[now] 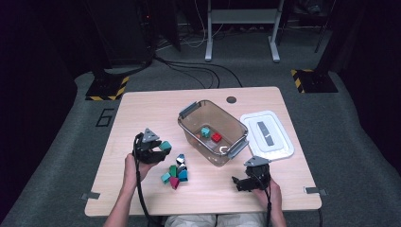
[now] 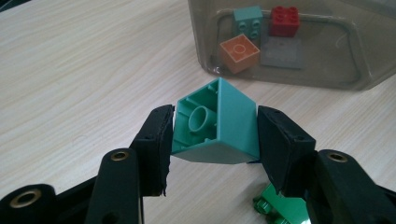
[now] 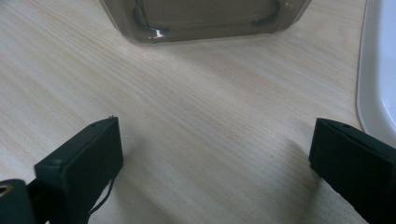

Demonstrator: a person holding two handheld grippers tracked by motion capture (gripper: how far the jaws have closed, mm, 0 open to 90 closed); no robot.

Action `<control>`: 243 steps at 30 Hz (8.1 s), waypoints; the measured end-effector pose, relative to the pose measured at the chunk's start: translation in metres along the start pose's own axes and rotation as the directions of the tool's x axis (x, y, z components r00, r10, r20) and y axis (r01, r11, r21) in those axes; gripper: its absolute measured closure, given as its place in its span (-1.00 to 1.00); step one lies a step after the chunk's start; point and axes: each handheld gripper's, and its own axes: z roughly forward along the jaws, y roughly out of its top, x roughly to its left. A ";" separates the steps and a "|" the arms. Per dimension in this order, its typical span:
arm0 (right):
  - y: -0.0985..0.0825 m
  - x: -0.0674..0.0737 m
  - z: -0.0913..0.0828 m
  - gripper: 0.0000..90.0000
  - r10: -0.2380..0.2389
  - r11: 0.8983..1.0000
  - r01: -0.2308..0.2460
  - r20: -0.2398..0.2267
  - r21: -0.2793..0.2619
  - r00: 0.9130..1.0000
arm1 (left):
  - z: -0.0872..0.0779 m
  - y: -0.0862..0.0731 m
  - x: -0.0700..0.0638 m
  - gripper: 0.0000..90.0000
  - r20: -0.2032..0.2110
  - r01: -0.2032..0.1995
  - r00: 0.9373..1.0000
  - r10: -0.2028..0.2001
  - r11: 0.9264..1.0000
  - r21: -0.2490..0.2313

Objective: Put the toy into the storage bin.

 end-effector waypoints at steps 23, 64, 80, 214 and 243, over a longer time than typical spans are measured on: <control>0.000 0.000 0.000 -0.95 0.000 1.000 0.000 0.000 0.000 1.000 | -0.013 0.043 -0.002 0.06 -0.023 -0.053 0.998 0.052 0.998 -0.037; 0.000 0.000 0.000 -0.95 0.002 1.000 -0.002 0.000 -0.001 1.000 | 0.016 0.120 -0.016 0.06 0.018 -0.118 0.993 0.118 0.992 -0.035; 0.000 0.000 0.000 -0.95 0.002 1.000 -0.002 0.001 -0.002 1.000 | 0.047 0.136 -0.025 0.06 0.040 -0.127 0.991 0.126 0.992 0.013; 0.000 0.000 0.000 -0.94 0.005 1.000 -0.005 0.002 -0.002 1.000 | 0.079 -0.019 -0.007 0.31 0.079 0.040 0.995 -0.060 0.973 0.227; 0.000 0.000 0.000 -0.95 0.005 1.000 -0.005 0.001 0.000 1.000 | 0.058 -0.016 0.006 0.50 0.061 0.037 0.997 -0.049 0.982 0.187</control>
